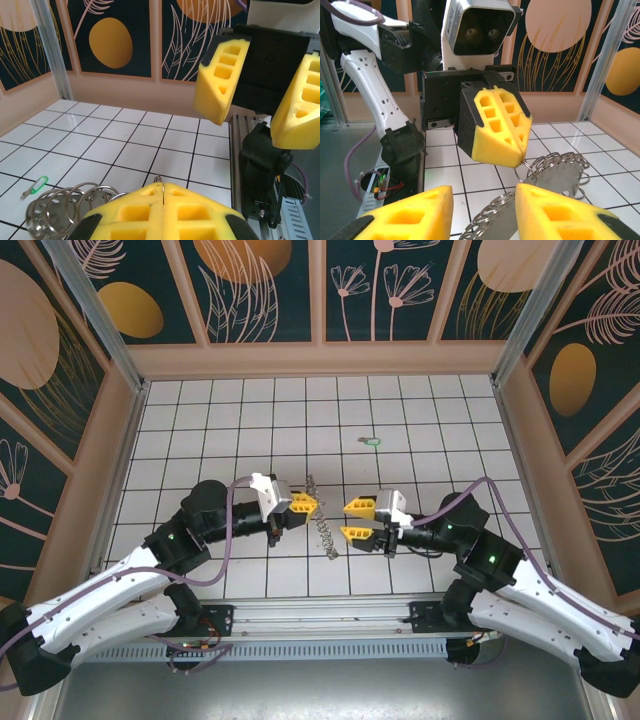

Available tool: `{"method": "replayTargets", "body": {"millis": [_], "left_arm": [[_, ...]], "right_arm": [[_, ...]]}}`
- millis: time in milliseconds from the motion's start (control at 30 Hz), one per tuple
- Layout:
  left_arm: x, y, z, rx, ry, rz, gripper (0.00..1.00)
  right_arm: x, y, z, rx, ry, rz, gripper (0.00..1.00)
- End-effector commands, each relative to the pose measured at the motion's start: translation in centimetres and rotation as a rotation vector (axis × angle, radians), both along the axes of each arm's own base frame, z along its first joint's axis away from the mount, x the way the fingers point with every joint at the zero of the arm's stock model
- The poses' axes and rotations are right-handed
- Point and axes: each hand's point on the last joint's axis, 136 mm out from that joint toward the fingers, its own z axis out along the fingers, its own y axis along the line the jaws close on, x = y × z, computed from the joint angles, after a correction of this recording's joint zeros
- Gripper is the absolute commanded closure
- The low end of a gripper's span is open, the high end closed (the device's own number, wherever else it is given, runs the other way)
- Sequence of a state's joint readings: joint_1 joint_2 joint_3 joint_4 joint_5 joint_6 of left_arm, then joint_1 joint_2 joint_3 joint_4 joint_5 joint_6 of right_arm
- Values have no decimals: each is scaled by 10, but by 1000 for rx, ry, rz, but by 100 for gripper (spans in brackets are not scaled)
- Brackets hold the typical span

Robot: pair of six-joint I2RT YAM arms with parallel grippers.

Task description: Put the keys on the keyring

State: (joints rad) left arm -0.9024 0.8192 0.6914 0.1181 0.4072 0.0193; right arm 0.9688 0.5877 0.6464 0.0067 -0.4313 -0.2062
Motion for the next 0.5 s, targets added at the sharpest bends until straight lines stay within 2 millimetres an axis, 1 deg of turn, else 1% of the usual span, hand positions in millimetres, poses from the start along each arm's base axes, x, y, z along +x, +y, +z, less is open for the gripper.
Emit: {"method": "replayTargets", "body": {"millis": [0,200,333,467], "left_arm": [[-2,3,18,-64,-43,-2,100],[-5,3,22,-78,-61,-17,100],[-9,6,24,-120,-71,-24,100],[-11,5,22,-134,-60,-38,100]], "right_arm": [[1,-4,5,68,17,-21,63],[4,-6,-4,84,33,-48,64],[8,-1,-13,61,22,-49,64],[3,3,-14,81,4,-7,64]]}}
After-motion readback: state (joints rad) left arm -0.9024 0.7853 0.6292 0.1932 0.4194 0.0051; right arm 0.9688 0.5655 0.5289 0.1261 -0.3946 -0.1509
